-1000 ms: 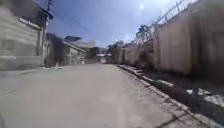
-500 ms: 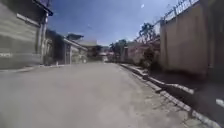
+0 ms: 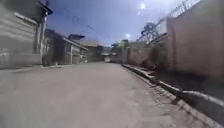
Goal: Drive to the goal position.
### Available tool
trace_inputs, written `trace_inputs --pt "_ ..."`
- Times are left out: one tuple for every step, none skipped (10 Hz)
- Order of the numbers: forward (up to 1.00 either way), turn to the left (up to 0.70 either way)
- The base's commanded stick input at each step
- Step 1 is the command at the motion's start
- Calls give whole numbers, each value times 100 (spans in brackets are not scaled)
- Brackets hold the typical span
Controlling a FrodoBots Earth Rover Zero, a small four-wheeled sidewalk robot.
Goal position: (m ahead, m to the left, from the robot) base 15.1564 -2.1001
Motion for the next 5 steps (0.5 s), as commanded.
trace_inputs --pt "100 0" --pt "100 0" --pt "100 0" --pt "100 0" --pt "100 0"
